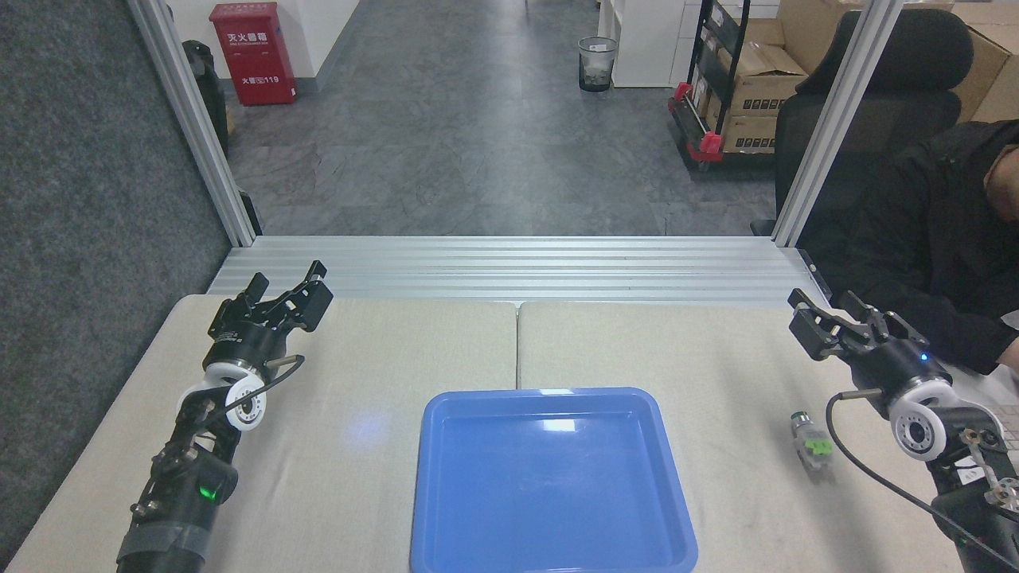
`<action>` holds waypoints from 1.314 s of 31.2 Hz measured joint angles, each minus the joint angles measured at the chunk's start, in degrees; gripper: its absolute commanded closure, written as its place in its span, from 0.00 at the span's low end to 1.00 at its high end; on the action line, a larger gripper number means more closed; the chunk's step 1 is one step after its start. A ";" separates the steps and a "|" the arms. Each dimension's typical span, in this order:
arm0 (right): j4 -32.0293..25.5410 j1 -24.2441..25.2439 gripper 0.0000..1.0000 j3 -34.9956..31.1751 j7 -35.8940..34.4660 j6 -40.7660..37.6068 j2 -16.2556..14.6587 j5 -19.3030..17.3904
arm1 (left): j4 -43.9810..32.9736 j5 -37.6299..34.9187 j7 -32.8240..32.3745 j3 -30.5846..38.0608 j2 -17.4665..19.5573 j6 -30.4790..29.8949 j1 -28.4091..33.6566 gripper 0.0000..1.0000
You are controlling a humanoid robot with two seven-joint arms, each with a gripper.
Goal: Pick up switch part and place in tray
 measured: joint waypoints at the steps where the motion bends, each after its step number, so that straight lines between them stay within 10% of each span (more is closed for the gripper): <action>1: -0.04 0.00 0.16 0.00 0.00 0.00 0.00 0.01 | 0.00 0.00 0.00 0.00 0.00 0.00 0.00 0.00; 41: -0.72 1.39 0.15 -0.04 -0.08 -0.13 0.05 -0.31 | 0.00 -0.06 0.00 0.00 0.01 0.00 0.04 0.00</action>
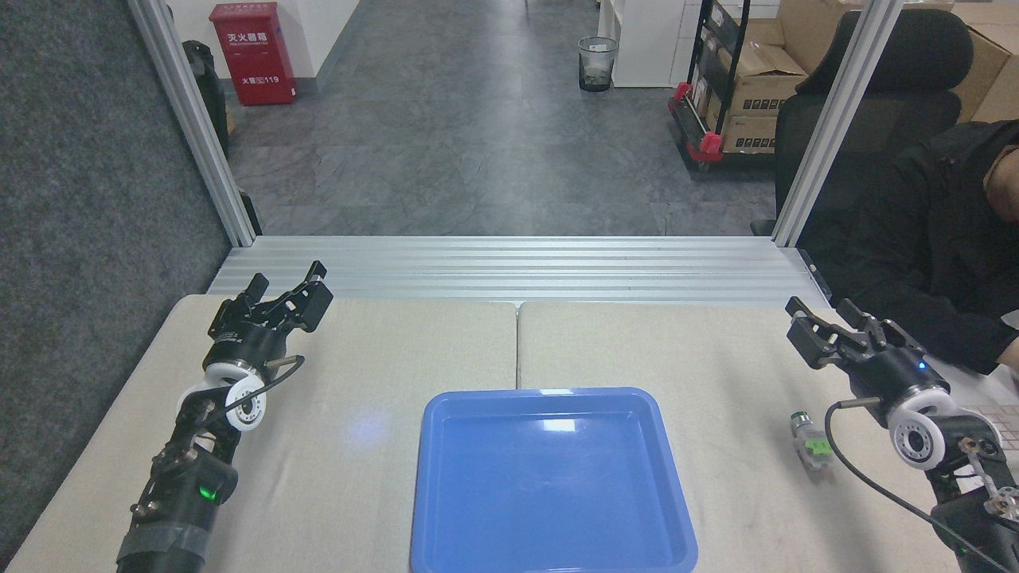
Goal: Pick up switch part and place in tray
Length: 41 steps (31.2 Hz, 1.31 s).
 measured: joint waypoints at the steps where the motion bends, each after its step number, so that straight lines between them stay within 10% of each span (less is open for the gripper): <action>1: -0.01 0.01 0.12 0.00 0.00 0.00 -0.01 -0.06 | 0.00 0.01 0.00 0.00 0.00 0.00 0.00 0.00; 41: -1.49 0.04 0.01 0.00 2.71 6.72 -2.48 -9.84 | 0.00 0.03 0.00 0.00 0.00 0.00 -0.05 0.00</action>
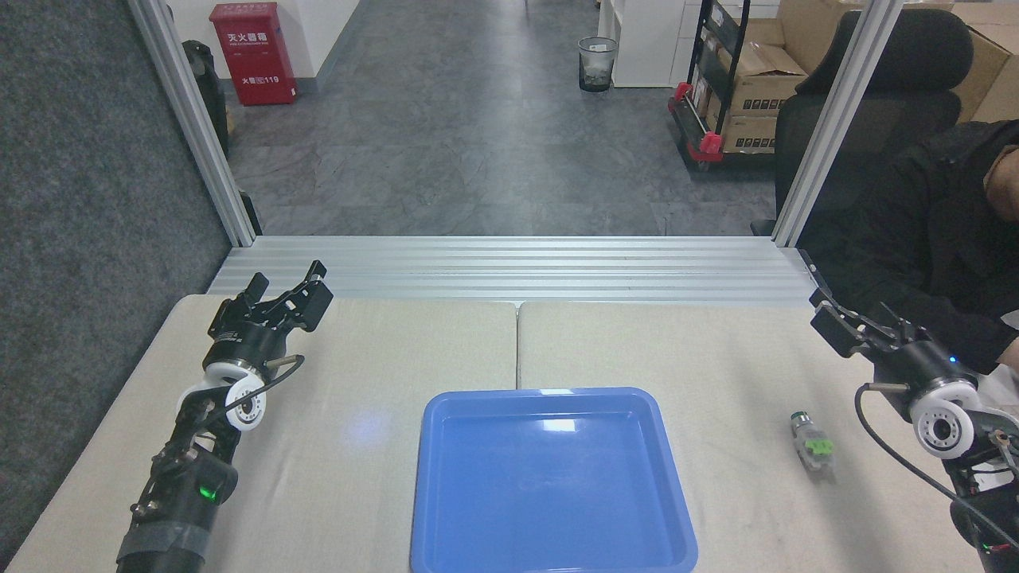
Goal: Pick up switch part and place in tray
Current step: 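Lower the right gripper over the green switch part and open it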
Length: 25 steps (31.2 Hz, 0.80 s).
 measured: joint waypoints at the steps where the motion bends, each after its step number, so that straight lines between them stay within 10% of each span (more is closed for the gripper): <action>1: -0.04 0.02 0.01 0.00 -0.11 0.02 -0.04 -0.30 | 0.00 0.00 0.00 0.00 0.00 0.00 0.00 0.00; 12: -0.51 0.58 0.01 0.00 -1.04 -0.82 -0.78 -0.72 | 0.00 0.00 0.00 0.00 0.00 0.00 0.00 0.00; 25: -0.61 1.18 0.01 0.00 -6.19 -3.06 -1.17 8.42 | 0.00 0.00 0.00 0.00 0.00 0.00 0.00 0.00</action>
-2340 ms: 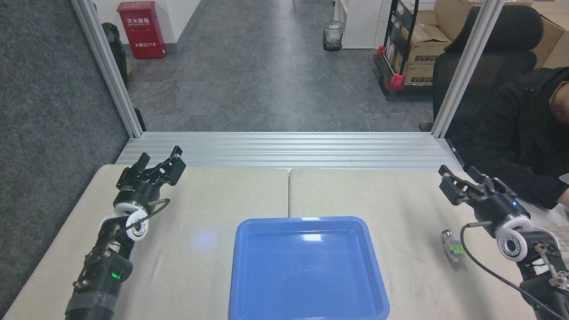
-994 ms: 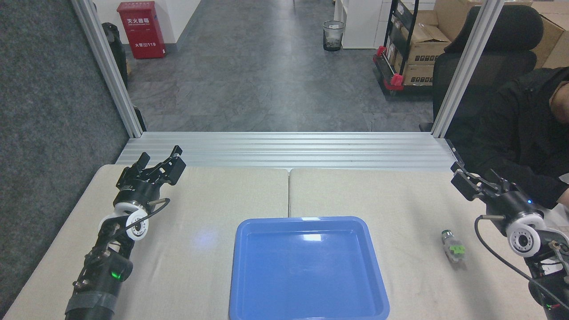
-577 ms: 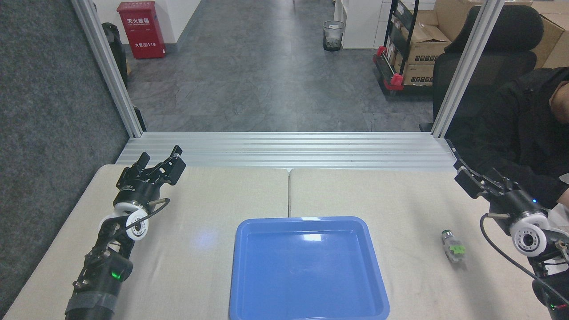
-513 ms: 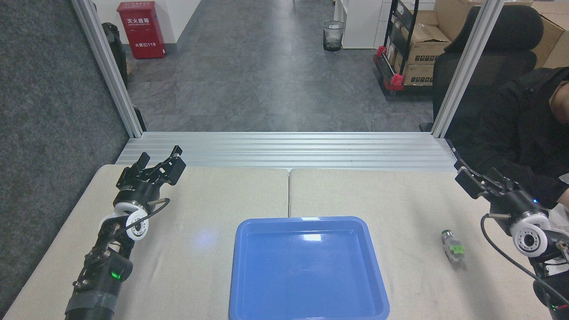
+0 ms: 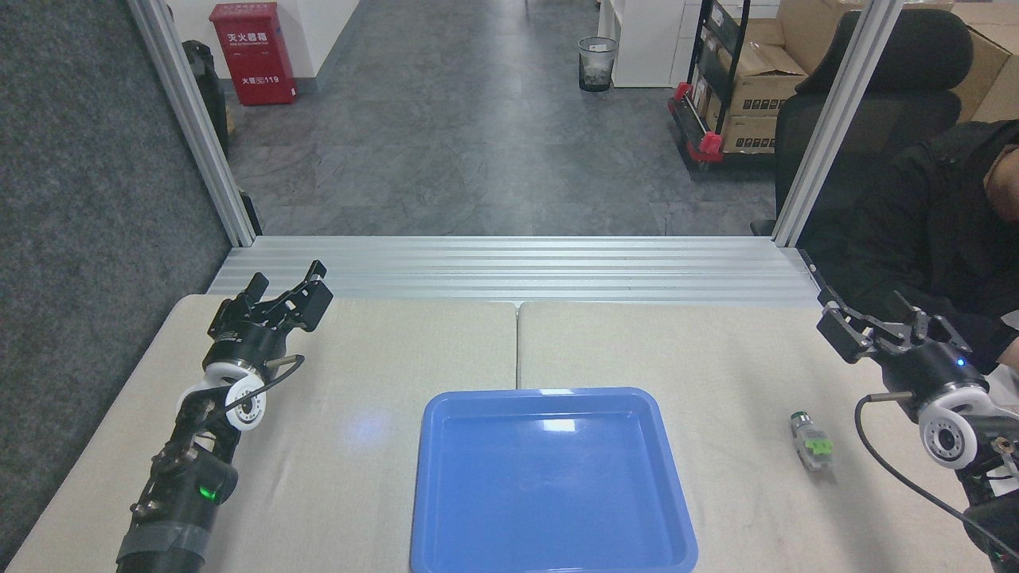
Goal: Pick up switch part and place in tray
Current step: 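Lower the right gripper over the green switch part and open it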
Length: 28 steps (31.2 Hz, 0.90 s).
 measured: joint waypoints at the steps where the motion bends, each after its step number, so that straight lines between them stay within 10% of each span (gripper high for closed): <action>1: 0.00 0.06 0.01 0.00 -0.16 0.00 0.00 0.54 | 0.00 0.00 0.00 0.00 0.00 0.00 0.00 0.00; 28: 1.49 8.48 0.02 0.00 -3.57 5.02 3.33 4.76 | 0.00 -0.01 0.00 0.00 0.00 0.00 0.00 0.00</action>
